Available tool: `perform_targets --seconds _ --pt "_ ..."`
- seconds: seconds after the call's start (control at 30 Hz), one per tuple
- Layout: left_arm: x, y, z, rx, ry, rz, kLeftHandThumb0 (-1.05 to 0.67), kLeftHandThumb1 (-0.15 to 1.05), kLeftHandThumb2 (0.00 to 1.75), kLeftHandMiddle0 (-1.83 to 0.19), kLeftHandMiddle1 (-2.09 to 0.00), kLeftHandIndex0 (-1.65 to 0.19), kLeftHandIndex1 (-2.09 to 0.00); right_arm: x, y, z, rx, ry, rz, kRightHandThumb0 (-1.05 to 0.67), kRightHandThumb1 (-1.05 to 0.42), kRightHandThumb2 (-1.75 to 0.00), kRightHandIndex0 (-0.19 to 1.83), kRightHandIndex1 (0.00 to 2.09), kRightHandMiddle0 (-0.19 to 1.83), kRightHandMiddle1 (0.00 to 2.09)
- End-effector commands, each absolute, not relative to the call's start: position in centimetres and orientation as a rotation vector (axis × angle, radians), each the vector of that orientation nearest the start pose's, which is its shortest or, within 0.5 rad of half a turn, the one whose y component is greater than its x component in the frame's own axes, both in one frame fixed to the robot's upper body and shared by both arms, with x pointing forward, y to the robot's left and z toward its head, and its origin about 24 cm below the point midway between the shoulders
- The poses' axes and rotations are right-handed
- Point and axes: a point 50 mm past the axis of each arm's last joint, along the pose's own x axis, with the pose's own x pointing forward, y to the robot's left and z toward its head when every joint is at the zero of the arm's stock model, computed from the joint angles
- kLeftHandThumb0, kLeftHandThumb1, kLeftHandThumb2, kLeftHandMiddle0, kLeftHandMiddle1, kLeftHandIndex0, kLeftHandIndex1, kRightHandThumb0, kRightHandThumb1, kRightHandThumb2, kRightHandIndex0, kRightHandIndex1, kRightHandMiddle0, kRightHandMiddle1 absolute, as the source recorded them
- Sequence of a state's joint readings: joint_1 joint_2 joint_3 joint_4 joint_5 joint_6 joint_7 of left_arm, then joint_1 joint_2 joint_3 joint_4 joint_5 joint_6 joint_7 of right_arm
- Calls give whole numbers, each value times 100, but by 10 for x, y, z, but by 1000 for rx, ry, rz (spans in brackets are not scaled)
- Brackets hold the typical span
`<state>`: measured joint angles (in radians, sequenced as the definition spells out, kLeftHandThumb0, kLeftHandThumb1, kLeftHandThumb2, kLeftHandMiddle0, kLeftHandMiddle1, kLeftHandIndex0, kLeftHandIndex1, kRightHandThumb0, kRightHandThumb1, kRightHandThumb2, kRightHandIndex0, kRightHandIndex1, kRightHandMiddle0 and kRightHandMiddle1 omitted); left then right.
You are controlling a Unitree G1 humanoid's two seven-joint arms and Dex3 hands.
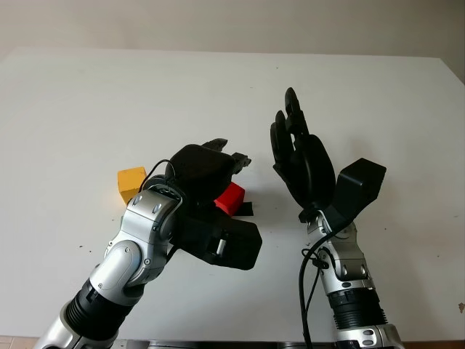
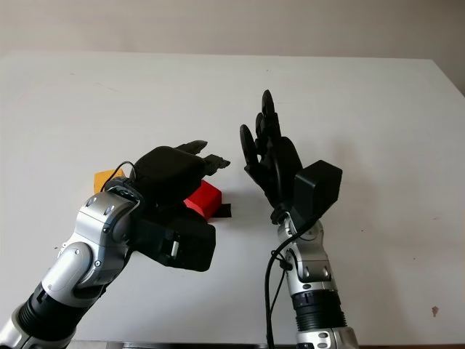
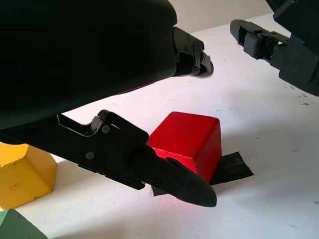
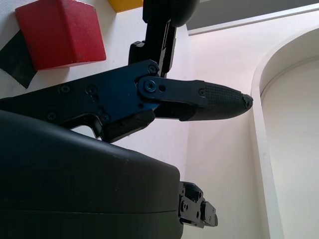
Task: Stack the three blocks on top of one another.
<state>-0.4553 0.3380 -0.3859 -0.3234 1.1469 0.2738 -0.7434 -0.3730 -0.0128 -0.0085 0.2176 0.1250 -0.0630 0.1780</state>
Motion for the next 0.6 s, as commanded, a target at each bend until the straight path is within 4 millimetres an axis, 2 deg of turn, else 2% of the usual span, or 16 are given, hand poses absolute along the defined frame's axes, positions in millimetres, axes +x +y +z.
perform_targets --seconds 0.0,0.23,0.4,0.5,0.57 --pt "281 93 173 1526 -157 -426 -77 93 6 18 0 9 -3 318 -120 101 81 -221 265 -72 -105 -48 -19 0 -19 1" --pt "277 108 189 1430 -142 -400 -77 92 5 19 0 17 -2 318 -120 100 79 -220 268 -72 -105 -49 -19 0 -19 0" --pt "272 141 220 1246 -255 -247 -70 95 6 3 -8 0 -10 319 -122 100 77 -217 280 -72 -105 -50 -19 0 -19 0" --pt "270 167 240 1147 -304 -114 -68 98 6 -17 -10 -14 -13 319 -123 101 76 -214 282 -71 -105 -50 -19 0 -19 0" --pt "269 180 248 1111 -327 -51 -64 97 5 -22 -10 -22 -15 320 -123 101 72 -215 283 -71 -105 -50 -19 0 -19 0"
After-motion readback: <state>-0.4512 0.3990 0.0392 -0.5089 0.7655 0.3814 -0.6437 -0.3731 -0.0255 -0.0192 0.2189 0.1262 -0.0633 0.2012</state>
